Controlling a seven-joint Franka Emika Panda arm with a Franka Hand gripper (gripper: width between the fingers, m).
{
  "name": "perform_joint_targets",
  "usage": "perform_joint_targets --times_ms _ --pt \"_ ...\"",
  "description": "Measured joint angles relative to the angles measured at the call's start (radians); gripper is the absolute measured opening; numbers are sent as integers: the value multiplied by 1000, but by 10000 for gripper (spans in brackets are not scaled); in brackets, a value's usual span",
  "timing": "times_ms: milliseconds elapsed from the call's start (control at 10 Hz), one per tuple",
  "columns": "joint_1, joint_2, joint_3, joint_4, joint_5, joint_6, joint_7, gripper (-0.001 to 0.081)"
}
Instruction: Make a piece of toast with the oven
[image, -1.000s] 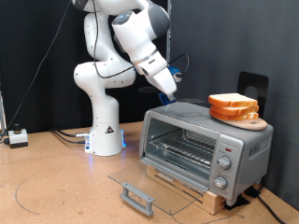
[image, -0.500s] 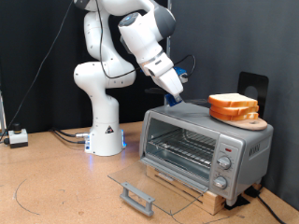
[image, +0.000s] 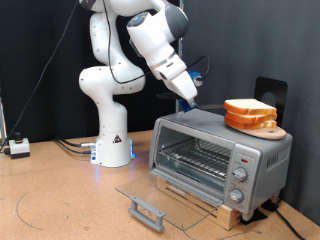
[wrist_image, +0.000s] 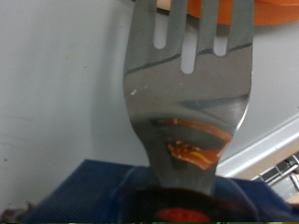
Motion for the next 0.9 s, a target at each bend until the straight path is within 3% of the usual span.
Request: perform_joint_targets --times_ms 400,900 --pt "0 60 22 12 0 75 30 460" --pt "5 165 57 67 32 161 28 460"
